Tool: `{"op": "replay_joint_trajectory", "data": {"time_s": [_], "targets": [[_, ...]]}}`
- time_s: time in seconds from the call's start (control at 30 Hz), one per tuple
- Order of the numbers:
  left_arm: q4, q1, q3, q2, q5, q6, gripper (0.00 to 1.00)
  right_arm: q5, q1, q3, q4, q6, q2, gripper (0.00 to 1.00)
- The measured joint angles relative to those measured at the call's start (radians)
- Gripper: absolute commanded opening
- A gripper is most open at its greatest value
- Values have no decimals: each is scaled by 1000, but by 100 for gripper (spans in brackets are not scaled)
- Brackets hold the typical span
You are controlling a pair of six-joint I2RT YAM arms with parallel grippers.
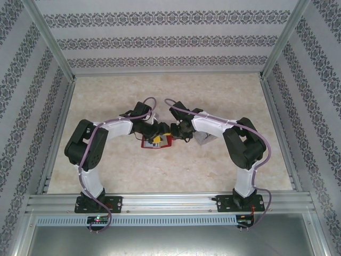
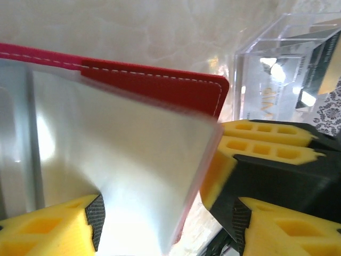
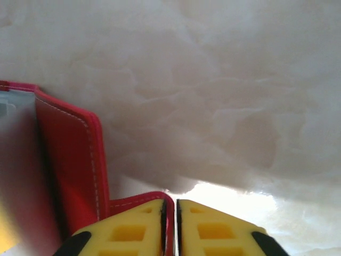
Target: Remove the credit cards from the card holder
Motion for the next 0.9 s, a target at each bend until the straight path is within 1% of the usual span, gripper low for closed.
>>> {"op": "replay_joint_trajectory", "data": {"time_s": [0.1,0.2,0.3,0.37,0.4,0.47,0.57,0.67,0.9], "targets": [[4,-10,9,14,-6,-11,66,0,-6,-31,9,6,-37,20],[3,-11,21,20,-23,-19,62,8,-6,-53,17,7,-90,20],[3,-11,27,29,-40,-22,52,12,-6,-69,38,7,-140,20],[0,-11,29,34,-53,-22,42,11,-6,-76,54,7,-161,19],[-4,-11,29,34,-60,-23,40,11,-6,-77,60,6,-166,19],[-15,-11,33,34,-75,-16,33,3,-6,-77,75,2,-168,13],[-31,-12,40,34,-90,-12,28,-27,-1,-77,94,-5,-166,8],[-50,-14,43,34,-105,2,21,-58,9,-76,118,-5,-150,7],[-89,-15,50,28,-109,28,14,-131,16,-66,161,-1,-79,6]]}}
